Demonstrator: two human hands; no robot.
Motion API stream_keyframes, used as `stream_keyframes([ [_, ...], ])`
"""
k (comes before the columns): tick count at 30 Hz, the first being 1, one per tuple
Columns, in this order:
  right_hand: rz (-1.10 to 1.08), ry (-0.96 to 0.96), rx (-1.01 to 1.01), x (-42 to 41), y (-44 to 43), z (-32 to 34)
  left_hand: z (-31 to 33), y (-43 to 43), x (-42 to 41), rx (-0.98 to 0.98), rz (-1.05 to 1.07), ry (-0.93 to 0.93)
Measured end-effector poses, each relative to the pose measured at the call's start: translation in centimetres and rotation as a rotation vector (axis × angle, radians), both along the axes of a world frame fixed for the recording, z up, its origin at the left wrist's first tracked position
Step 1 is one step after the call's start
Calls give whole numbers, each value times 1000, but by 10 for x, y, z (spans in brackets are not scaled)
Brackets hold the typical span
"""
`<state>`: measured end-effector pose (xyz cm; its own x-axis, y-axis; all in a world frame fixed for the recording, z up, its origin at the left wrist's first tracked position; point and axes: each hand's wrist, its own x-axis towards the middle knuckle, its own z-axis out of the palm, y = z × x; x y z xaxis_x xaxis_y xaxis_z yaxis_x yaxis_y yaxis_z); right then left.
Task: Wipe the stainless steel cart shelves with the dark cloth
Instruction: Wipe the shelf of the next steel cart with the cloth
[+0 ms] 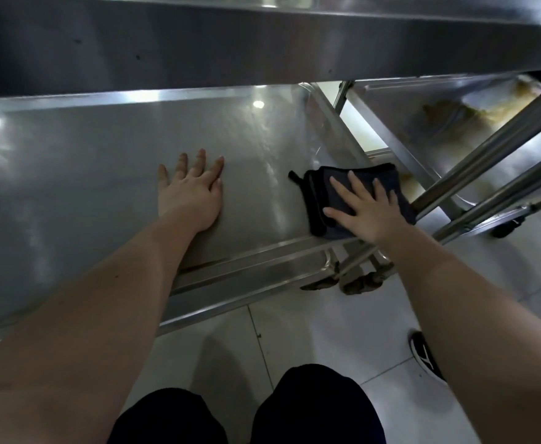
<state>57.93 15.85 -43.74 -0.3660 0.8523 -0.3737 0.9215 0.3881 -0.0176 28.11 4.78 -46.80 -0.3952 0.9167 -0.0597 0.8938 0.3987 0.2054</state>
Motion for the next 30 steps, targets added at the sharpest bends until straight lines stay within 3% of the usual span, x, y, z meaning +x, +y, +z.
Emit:
stream_keyframes([
  [7, 145, 40, 50, -29, -3, -12, -3, 1, -2, -26, -25, 48],
  [16, 39, 100, 101, -116, 98, -16, -9, 5, -5, -26, -38, 68],
  [26, 148, 54, 57, -19, 15, -11, -1, 3, 0, -41, -4, 39],
  [30, 125, 22, 56, -22, 9, -10, 11, 1, -9, -71, -72, -81],
])
